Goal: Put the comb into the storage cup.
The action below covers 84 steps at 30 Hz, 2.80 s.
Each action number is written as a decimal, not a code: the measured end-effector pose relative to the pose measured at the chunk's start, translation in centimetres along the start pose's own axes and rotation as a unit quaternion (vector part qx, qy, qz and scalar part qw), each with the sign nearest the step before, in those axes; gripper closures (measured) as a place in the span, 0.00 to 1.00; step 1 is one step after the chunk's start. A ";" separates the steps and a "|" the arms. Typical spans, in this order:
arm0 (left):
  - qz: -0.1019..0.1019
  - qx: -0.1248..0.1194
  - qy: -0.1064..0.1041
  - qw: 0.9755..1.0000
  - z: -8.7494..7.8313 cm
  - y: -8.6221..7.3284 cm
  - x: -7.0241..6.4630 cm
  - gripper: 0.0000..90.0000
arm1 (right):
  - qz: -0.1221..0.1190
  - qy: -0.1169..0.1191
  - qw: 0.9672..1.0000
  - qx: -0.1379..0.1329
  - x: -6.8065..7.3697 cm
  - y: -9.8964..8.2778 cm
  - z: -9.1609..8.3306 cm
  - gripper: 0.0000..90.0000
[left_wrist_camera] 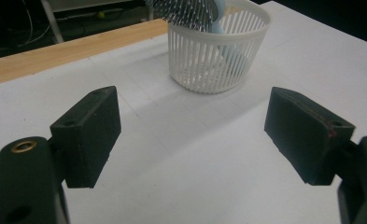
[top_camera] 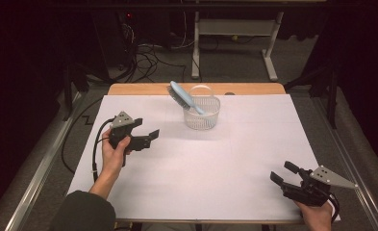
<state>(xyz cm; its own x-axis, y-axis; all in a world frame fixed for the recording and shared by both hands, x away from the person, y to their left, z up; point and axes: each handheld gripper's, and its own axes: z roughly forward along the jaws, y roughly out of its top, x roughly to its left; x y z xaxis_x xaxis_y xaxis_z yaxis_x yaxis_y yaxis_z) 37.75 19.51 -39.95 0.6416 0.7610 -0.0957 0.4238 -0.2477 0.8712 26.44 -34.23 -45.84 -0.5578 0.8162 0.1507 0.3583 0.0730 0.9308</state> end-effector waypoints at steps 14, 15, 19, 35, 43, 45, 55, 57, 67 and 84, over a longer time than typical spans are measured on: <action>-0.006 0.002 -0.002 1.000 -0.6 -0.8 0.1 0.20 | -0.001 -0.001 1.000 -0.001 0.0 0.0 -0.1 0.29; -0.006 0.003 -0.002 1.000 -0.6 -0.9 0.1 0.20 | -0.001 -0.001 1.000 -0.001 0.0 0.0 -0.1 0.29; -0.007 0.002 -0.004 1.000 -0.9 -1.1 0.0 0.20 | 0.000 -0.001 1.000 -0.001 0.0 0.0 -0.1 0.29; -0.015 -0.004 -0.002 1.000 -2.2 -2.2 0.1 0.20 | -0.001 -0.001 1.000 -0.001 0.0 0.0 -0.1 0.29; -0.016 -0.003 -0.005 1.000 -2.4 -2.6 0.1 0.20 | 0.001 0.000 1.000 -0.001 0.0 0.0 -0.1 0.29; -0.016 -0.002 -0.007 1.000 -2.5 -2.6 0.1 0.20 | 0.001 0.001 1.000 -0.001 0.0 0.0 -0.1 0.29; -0.015 0.000 -0.007 1.000 -2.9 -3.1 0.0 0.21 | 0.001 0.000 1.000 -0.001 0.0 0.0 -0.1 0.29; -0.015 0.001 -0.007 1.000 -2.9 -3.2 0.0 0.21 | 0.002 0.000 1.000 -0.002 -0.1 0.0 -0.1 0.29; -0.016 0.000 -0.001 1.000 -3.4 -3.4 0.2 0.21 | 0.002 0.000 1.000 -0.002 -0.1 0.0 -0.1 0.29; -0.026 -0.006 0.014 1.000 -4.7 -4.6 0.6 0.22 | 0.004 0.000 1.000 -0.001 -0.1 0.0 0.0 0.29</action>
<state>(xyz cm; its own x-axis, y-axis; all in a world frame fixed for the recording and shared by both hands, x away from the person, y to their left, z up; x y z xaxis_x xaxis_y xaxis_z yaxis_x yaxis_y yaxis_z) 33.20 23.96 -41.71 0.6014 0.7887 -0.1275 0.4479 -0.2007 0.8713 26.46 -34.32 -45.86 -0.5557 0.8163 0.1577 0.3611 0.0661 0.9302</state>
